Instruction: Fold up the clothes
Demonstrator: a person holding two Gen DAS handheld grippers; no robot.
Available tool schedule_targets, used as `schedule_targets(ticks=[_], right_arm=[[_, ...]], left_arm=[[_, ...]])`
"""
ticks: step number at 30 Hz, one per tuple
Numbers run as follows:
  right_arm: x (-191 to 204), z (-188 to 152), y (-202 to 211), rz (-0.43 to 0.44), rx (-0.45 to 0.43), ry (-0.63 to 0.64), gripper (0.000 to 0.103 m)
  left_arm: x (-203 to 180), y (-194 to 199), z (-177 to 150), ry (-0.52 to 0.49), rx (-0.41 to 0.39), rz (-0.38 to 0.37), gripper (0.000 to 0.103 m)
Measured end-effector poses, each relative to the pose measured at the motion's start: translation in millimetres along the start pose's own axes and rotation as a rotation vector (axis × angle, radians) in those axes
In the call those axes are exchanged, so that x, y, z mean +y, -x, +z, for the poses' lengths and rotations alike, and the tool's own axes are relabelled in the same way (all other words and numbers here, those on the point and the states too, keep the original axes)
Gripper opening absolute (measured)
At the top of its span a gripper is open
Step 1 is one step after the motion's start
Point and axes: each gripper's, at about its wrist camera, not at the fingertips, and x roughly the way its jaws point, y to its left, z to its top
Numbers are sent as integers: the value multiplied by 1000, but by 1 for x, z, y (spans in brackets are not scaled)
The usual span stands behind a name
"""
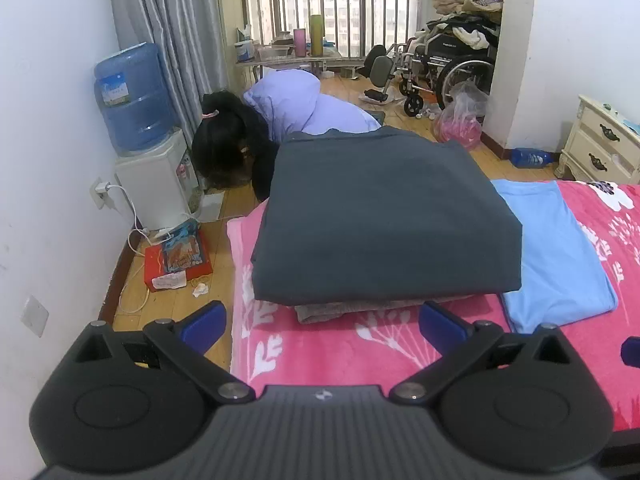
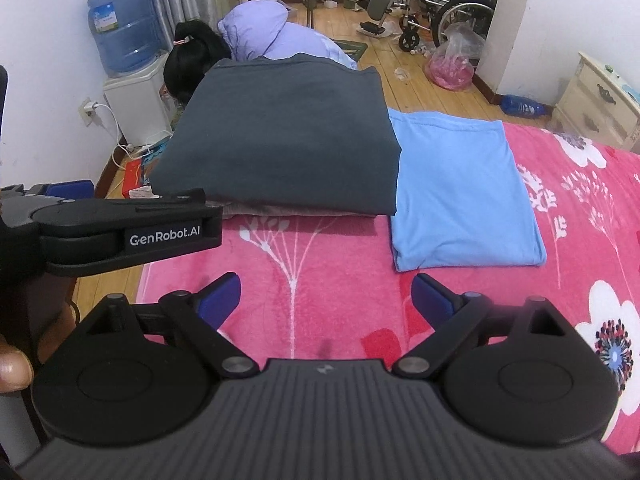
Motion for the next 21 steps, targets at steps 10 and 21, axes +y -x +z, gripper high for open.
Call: schedule_targets(ticks=[10, 21], right_arm=[[1, -1, 0, 0, 2, 1, 93], [1, -1, -3, -6, 8, 3, 94]], left_arm=[[-3, 3, 0, -14, -12, -4, 103], [1, -6, -1, -2, 13, -12, 103]])
